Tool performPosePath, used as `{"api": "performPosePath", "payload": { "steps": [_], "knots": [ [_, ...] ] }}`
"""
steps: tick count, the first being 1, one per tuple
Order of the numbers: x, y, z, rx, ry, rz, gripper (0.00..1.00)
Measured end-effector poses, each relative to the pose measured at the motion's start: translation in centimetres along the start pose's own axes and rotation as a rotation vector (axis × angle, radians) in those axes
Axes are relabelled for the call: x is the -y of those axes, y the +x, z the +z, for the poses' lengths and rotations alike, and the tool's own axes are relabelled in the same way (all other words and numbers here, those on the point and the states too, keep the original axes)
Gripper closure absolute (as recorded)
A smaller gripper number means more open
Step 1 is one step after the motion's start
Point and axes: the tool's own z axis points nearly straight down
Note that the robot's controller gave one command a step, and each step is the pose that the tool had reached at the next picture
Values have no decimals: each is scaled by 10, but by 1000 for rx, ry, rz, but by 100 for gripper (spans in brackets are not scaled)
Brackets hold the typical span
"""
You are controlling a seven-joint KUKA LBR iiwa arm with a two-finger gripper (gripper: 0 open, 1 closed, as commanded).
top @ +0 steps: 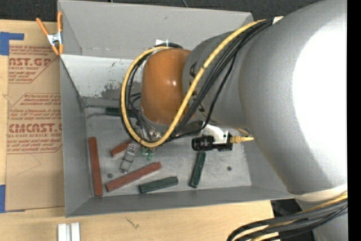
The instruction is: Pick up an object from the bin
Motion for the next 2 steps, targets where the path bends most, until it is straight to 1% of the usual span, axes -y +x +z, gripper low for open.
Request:
{"api": "performPosePath", "payload": {
  "steps": [1,2],
  "knots": [
    [-4,-23,64,-7,4,-170,100],
    [-4,-23,64,-7,4,-170,100]
  ]
}}
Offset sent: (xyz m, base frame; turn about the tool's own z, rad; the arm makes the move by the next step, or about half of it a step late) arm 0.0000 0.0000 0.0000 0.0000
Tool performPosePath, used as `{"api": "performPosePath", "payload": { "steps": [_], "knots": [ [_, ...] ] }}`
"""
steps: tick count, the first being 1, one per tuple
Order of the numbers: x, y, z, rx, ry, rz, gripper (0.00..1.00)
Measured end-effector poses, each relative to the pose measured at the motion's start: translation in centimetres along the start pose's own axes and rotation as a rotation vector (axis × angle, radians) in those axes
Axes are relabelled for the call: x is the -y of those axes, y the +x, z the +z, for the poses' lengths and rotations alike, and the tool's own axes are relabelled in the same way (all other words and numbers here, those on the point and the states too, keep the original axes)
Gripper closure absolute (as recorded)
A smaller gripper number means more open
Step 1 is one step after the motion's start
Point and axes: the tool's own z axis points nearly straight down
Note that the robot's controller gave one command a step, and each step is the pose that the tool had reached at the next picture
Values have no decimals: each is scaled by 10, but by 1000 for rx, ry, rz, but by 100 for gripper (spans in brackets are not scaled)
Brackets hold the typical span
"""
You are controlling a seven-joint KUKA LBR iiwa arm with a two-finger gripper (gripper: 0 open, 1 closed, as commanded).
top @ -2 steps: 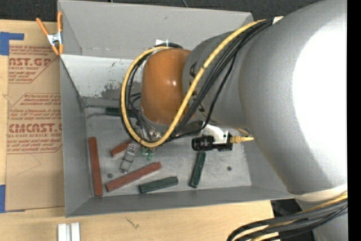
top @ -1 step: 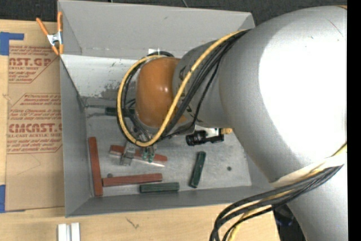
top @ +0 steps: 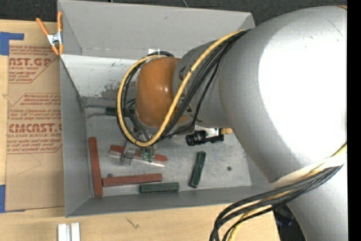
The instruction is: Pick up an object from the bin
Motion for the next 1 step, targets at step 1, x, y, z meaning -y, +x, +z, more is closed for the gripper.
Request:
{"api": "performPosePath", "payload": {
  "steps": [1],
  "knots": [
    [7,-21,-164,5,-2,-56,100]
  ]
}}
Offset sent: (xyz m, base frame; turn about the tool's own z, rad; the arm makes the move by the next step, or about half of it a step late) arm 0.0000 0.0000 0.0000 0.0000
